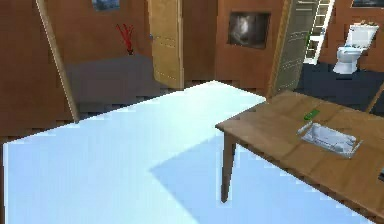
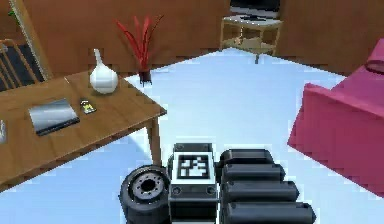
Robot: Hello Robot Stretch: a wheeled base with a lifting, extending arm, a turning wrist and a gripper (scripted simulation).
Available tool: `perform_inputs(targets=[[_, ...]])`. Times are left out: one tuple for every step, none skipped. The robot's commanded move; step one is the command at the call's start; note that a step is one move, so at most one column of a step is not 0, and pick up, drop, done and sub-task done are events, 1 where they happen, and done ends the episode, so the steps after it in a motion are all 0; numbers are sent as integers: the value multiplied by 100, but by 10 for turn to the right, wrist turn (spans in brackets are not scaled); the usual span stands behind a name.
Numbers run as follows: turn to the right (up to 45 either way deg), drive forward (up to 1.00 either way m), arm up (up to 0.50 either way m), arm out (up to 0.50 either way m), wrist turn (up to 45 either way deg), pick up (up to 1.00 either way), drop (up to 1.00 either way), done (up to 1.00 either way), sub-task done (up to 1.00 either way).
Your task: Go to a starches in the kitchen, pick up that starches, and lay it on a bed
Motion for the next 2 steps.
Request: perform_inputs(targets=[[-300,0,0,0,0,0,0,0,0],[0,30,0,0,0,0,0,0,0]])
